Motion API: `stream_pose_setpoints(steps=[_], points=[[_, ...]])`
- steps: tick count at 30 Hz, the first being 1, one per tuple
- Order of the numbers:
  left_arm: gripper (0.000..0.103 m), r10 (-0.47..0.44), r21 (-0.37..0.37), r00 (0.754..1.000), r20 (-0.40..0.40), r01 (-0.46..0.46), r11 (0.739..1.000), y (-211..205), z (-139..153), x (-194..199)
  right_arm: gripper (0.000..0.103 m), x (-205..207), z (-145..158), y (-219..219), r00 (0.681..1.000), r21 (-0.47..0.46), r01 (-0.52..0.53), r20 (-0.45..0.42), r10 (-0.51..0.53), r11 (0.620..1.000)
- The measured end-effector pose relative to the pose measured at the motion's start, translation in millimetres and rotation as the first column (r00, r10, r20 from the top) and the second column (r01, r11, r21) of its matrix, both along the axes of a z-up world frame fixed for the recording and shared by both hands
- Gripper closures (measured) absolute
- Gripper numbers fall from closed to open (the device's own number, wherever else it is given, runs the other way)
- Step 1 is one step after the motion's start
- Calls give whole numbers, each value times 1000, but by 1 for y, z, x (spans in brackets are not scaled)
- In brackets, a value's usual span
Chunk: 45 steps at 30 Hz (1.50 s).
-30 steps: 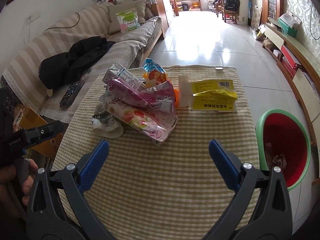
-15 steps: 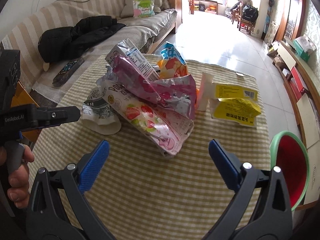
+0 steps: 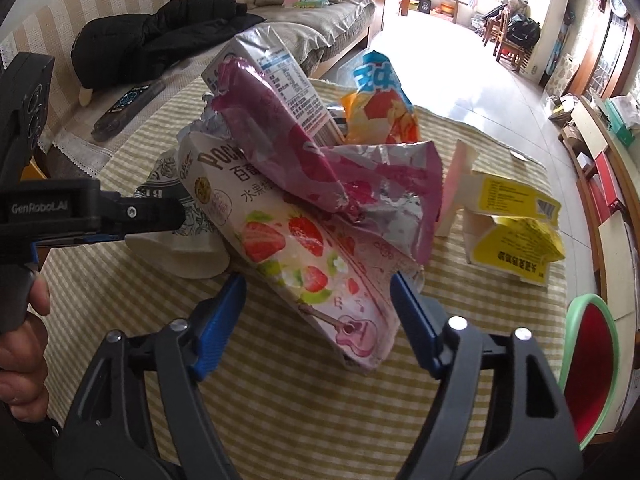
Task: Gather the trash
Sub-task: 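Grasp the strawberry-print snack box with right tool while left tool grasps the patterned paper cup, then lift the box and cup and carry both toward the red bin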
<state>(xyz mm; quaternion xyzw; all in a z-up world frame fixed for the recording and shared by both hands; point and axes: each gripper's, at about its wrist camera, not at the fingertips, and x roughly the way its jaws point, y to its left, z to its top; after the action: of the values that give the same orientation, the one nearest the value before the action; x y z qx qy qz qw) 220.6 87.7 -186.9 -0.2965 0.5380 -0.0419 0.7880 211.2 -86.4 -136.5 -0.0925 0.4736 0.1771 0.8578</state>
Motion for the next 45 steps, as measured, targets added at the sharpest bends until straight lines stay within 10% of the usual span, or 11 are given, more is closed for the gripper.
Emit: stream_pose_setpoints(steps=[7,14,45], points=[[86,-5,-46,1000,-3,5,999,-1,-11,1,57,-1,0,3,1000,5,-1,17,1,1000],[89,-9,-36,999,39,10,999,2,-1,-12,75,-13,15,-2,999,14,-28,39,27,1000],[89,-55,138,969,239,22,990,3,98,-100,76,-93,111,-69,990,277,77,96,-107,958]])
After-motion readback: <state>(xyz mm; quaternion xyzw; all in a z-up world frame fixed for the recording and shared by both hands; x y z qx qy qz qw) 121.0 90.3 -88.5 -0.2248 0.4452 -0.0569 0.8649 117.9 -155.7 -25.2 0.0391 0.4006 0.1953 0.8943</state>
